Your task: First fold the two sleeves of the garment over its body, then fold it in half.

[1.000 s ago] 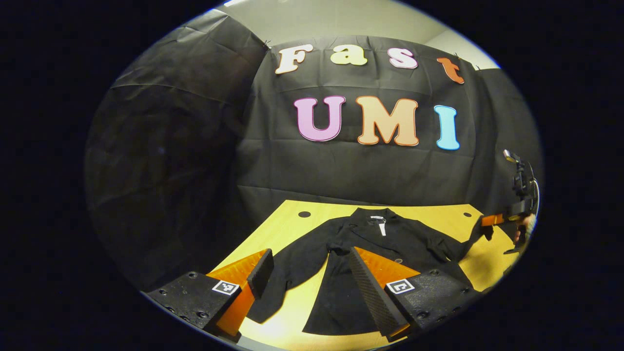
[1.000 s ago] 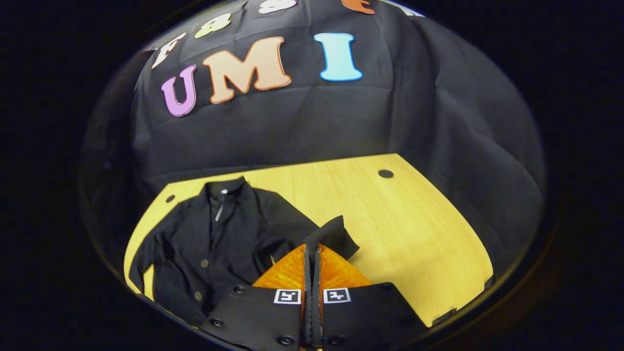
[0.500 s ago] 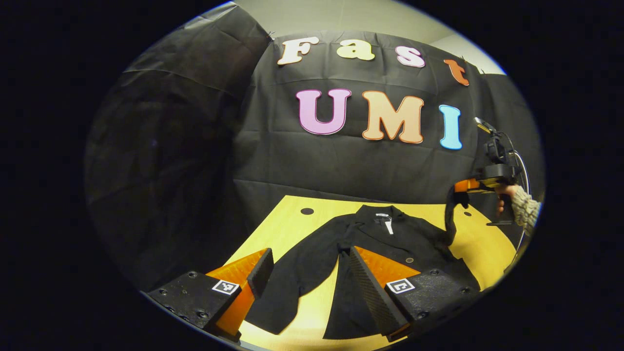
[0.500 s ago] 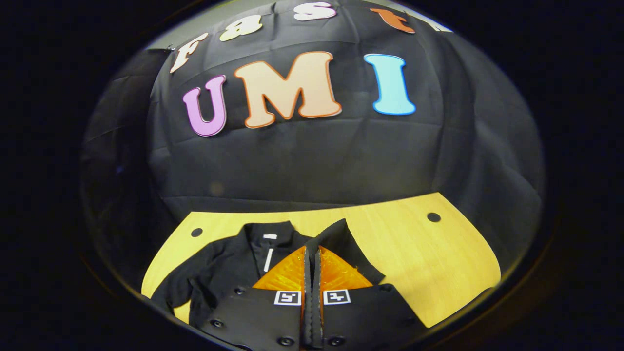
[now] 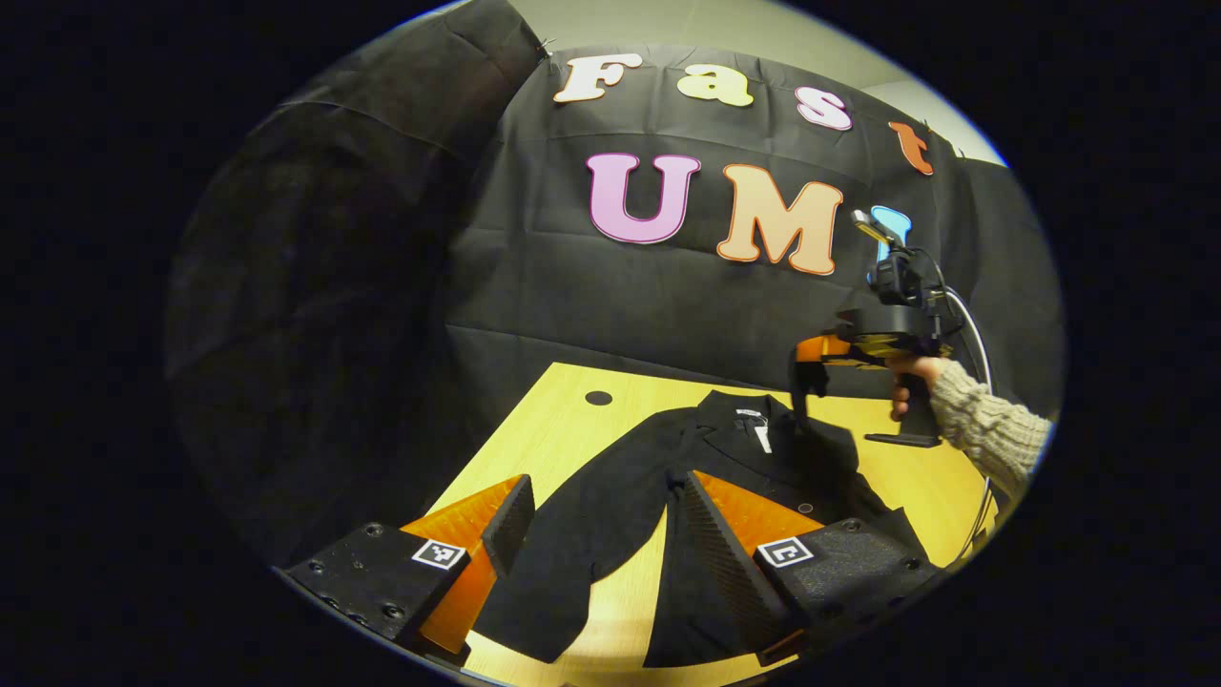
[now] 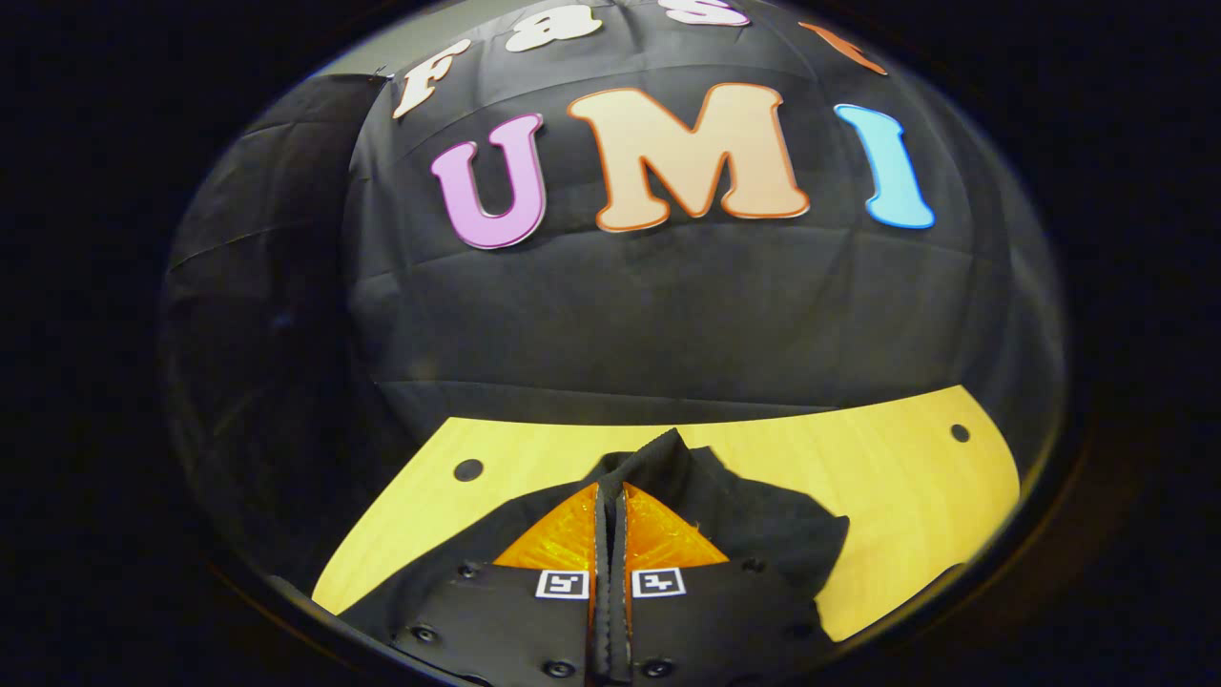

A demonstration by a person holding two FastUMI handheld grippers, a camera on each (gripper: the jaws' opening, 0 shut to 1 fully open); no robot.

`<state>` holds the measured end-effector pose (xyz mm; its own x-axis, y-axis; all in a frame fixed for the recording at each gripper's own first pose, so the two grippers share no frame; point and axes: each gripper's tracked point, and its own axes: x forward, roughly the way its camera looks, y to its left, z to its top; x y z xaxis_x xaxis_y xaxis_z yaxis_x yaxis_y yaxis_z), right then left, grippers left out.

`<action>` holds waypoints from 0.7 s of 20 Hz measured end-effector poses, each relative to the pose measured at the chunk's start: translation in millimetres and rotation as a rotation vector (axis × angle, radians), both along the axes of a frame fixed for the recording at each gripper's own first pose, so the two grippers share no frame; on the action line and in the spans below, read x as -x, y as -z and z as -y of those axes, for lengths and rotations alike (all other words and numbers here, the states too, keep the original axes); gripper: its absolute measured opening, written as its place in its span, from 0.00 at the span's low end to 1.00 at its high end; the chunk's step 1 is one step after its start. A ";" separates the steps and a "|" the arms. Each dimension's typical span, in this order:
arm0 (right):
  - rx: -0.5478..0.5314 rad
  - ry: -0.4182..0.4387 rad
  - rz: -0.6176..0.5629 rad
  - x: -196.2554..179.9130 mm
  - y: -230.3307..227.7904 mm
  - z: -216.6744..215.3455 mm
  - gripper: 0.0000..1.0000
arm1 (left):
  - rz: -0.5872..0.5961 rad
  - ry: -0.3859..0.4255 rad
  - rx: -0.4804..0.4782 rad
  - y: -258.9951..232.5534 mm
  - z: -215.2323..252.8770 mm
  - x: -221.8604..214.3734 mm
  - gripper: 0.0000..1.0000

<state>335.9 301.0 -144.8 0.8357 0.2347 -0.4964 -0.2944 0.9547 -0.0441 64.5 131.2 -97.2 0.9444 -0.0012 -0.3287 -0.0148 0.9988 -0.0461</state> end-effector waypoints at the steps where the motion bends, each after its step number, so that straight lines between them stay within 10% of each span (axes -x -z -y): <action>1: 0.009 -0.019 -0.014 -2.0 9.9 -12.9 0.02 | 0.000 0.003 0.000 0.3 0.3 -2.0 0.95; 14: 0.149 -0.209 -0.175 -2.7 141.6 -77.9 0.10 | -0.074 -0.045 0.044 36.5 -22.3 11.0 0.95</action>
